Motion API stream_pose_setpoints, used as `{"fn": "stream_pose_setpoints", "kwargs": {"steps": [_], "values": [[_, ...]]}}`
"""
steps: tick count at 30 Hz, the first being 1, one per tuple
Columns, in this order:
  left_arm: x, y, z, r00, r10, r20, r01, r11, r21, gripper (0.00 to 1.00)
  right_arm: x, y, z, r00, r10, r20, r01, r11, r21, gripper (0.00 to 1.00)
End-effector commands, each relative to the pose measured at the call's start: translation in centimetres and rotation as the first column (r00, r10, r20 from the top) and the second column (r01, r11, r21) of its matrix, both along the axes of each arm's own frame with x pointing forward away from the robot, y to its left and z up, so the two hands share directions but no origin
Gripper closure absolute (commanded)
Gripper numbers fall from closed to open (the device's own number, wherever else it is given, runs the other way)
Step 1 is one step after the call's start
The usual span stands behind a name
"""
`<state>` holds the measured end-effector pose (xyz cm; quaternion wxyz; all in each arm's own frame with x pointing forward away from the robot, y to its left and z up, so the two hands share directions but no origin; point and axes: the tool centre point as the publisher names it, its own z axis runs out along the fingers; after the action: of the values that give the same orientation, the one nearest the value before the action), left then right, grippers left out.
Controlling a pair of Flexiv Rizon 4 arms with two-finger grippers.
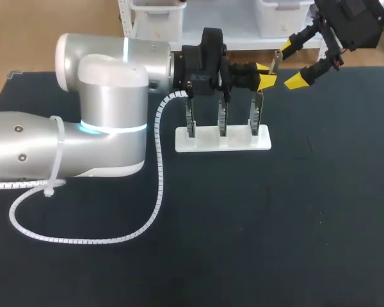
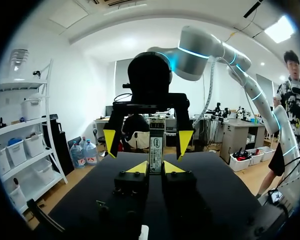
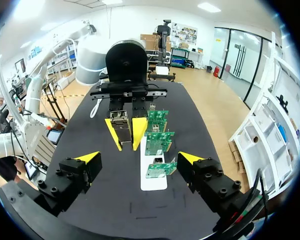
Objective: Pick up the optical module with the left hand, and insert it into the network port with the right hand.
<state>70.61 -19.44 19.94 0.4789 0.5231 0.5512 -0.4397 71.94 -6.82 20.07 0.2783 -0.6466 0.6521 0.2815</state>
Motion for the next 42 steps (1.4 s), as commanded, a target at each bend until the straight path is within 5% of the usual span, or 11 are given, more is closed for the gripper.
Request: {"fn": "stream_pose_setpoints", "kwargs": {"steps": [1, 13, 17, 42], "values": [[0.1, 0.0, 0.1, 1.0, -0.001, -0.002, 0.001, 1.0, 0.005, 1.0, -0.9, 0.1, 0.9, 1.0, -0.013, 0.007, 0.014, 1.0, -0.02, 0.0], [0.1, 0.0, 0.1, 1.0, -0.001, -0.002, 0.001, 1.0, 0.005, 1.0, -2.8, 0.3, 3.3, 0.995, -0.022, 0.1, 0.026, 0.999, -0.036, 0.0], [0.1, 0.0, 0.1, 1.0, -0.001, -0.002, 0.001, 1.0, 0.005, 1.0, -3.0, 0.1, 3.1, 0.991, -0.012, 0.134, 0.006, 0.999, 0.046, 0.0], [0.1, 0.0, 0.1, 1.0, -0.001, -0.002, 0.001, 1.0, 0.005, 1.0, -0.9, 2.0, 4.7, 0.972, 0.113, 0.205, -0.151, 0.972, 0.179, 0.0]]}}
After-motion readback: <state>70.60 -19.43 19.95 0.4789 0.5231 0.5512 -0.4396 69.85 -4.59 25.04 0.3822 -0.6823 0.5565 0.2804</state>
